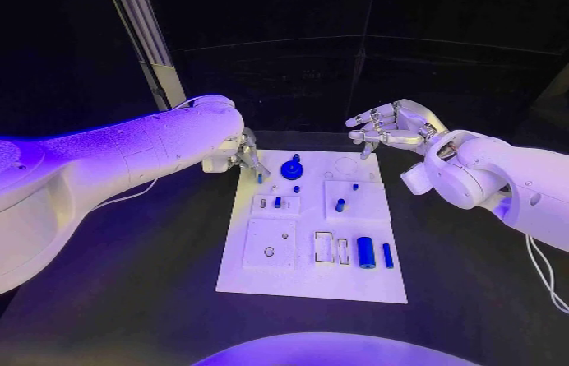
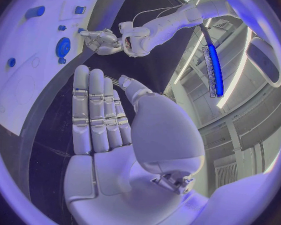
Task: Assemble the parts on the task board
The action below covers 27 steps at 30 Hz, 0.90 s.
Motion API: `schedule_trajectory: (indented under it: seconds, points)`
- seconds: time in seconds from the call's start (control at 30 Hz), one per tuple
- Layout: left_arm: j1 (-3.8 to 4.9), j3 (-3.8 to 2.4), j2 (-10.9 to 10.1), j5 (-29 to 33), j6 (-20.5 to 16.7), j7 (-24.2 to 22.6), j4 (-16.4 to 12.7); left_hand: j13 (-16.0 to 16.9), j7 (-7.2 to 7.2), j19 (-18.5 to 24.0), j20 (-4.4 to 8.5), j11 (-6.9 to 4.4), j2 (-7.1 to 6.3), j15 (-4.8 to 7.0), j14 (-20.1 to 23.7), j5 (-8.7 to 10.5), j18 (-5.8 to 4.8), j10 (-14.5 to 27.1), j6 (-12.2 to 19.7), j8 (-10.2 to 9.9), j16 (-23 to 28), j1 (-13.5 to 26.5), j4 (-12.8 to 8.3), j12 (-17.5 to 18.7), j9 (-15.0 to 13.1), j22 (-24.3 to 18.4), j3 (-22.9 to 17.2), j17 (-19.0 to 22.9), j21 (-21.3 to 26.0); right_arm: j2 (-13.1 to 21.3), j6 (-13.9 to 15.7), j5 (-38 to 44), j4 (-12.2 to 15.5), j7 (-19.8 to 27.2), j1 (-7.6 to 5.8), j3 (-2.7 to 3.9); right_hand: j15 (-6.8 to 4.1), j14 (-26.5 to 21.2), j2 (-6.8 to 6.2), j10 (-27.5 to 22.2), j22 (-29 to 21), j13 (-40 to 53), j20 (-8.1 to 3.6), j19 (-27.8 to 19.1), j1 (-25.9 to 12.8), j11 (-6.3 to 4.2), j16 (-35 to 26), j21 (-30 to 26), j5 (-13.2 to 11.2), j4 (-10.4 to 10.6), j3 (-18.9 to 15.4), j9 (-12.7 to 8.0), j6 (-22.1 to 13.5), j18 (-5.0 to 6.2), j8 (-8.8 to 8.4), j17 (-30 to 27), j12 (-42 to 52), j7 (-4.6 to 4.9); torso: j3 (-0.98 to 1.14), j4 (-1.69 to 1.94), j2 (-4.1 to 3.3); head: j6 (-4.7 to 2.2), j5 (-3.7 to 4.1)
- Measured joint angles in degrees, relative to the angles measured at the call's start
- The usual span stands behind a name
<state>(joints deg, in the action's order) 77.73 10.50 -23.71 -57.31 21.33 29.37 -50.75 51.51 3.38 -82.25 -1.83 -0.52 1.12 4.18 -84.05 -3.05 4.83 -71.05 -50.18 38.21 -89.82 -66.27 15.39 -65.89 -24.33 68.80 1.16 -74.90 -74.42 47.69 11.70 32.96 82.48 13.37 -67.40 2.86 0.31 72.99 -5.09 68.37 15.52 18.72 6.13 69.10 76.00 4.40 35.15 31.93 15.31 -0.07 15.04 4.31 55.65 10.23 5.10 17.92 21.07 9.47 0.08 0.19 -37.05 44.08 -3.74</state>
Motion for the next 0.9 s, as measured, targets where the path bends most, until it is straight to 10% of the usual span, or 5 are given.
schedule_trajectory:
  seconds: [0.9]
  points:
    - [-0.21, -0.02, 0.9, -0.1, 0.9, -0.5, 1.3, -0.3, -0.01, 0.0, 0.00, -0.21, 2.05, 0.00, 0.0, 0.00, 0.00, -0.2, 0.0, 0.0, 0.0, -5.4, -2.5, 0.0, 0.9, 0.2, -3.8, 0.0, 0.0, -0.3, -0.2, 0.0, -0.2, 0.0, 0.00, 0.00, 0.00, 0.0, 0.00, 0.0, 0.0, 0.0, 0.00, 0.0, 0.0, 0.00, 0.0, 0.0, 0.0, 0.0, 0.0, 0.0, 0.0, 0.00, 0.00, 0.0, 0.2, 0.00, -0.01, -0.02, -0.03, 0.28, 0.01]
